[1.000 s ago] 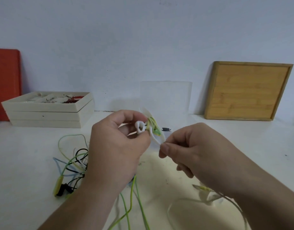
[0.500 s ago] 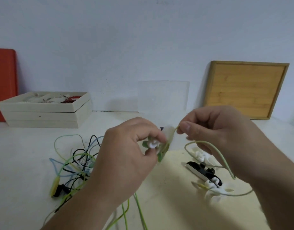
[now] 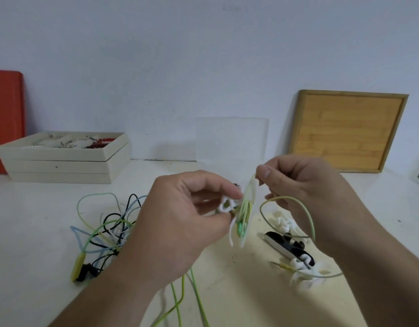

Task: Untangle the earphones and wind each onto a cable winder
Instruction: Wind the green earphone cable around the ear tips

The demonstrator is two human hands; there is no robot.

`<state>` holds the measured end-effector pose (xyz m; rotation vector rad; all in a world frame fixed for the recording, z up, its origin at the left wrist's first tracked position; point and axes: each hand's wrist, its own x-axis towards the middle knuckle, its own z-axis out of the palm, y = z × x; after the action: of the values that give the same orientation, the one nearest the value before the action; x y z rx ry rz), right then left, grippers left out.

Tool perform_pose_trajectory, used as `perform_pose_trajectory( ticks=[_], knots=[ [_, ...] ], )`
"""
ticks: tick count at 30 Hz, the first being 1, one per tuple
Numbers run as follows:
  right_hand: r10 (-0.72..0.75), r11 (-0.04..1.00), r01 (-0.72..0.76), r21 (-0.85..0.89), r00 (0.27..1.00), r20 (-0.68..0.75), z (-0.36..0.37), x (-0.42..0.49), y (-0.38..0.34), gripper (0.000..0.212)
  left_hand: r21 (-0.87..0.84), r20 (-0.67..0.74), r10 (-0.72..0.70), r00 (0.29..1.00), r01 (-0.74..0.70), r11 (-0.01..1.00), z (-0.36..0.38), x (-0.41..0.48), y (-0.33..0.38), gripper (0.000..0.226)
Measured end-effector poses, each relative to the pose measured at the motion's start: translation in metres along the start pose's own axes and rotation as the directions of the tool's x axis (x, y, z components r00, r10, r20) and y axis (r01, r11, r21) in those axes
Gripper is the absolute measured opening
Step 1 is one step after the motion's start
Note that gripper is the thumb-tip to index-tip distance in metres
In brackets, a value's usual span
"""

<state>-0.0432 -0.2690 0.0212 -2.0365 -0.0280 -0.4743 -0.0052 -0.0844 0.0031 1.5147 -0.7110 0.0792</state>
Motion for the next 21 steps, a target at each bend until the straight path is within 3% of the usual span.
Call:
perform_pose_trajectory(
  ticks=[4,9,15,18,21],
  knots=[
    [0.134,0.991,-0.131,-0.03,0.949,0.285,0.01,-0.003,-0.002,0.041,-0.158,-0.065,-0.04,0.997,0.029,0.987,0.001,0.001,0.001,0.032],
    [0.091,0.989,-0.14,0.052,0.84,0.534,0.02,-0.008,0.004,0.023,-0.281,-0.231,-0.161,0.959,0.093,0.955,0.0,0.003,-0.003,0.025],
    [0.216,0.976,-0.143,-0.161,0.657,0.723,-0.007,-0.007,-0.004,0.01,-0.137,-0.602,-0.187,0.776,0.13,0.982,-0.021,0.011,-0.016,0.021],
    [0.264,0.959,-0.122,-0.257,0.719,0.642,-0.024,-0.005,-0.007,0.005,-0.13,-0.727,-0.181,0.662,0.126,0.983,-0.033,0.014,-0.019,0.018],
    [0.331,0.851,-0.18,-0.493,0.913,0.238,-0.038,0.0,0.001,0.013,-0.142,-0.773,-0.175,0.61,0.103,0.985,-0.041,0.016,-0.019,0.016]
  ],
)
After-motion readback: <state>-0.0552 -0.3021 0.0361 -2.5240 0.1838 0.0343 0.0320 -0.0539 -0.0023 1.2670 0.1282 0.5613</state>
